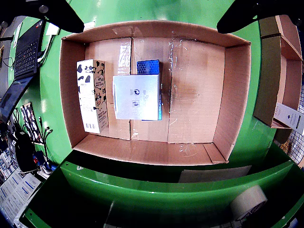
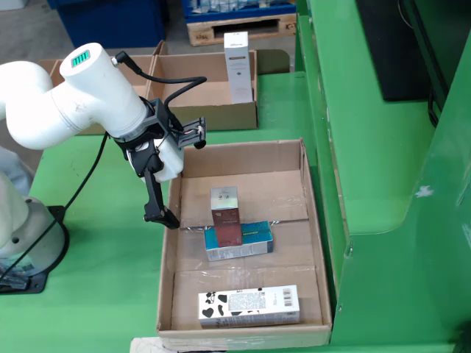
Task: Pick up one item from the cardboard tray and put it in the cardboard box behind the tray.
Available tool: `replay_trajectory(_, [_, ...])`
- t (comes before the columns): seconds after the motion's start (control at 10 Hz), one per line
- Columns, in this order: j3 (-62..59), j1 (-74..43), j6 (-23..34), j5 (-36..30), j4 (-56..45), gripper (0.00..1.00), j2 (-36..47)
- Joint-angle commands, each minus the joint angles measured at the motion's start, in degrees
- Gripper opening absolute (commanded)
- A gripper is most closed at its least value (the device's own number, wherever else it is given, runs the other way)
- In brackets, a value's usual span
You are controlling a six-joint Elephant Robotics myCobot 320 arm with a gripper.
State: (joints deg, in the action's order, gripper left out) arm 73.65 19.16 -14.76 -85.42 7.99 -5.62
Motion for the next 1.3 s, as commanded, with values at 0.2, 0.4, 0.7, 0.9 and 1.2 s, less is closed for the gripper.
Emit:
replay_trajectory(0.2, [-8.4,0.6,-1.7,1.5,-1.1,1.00,-3.2])
replay_trajectory(0.4, [-8.9,0.3,-1.5,1.3,-1.1,1.00,-3.3])
replay_trajectory(0.7, [-20.3,-2.3,0.4,-0.1,-5.1,1.00,-10.9])
replay_trajectory(0.9, [-23.5,-3.1,0.8,-0.4,-6.0,1.00,-13.1])
replay_trajectory(1.2, [-29.2,-4.5,1.9,-0.9,-6.4,1.00,-17.9])
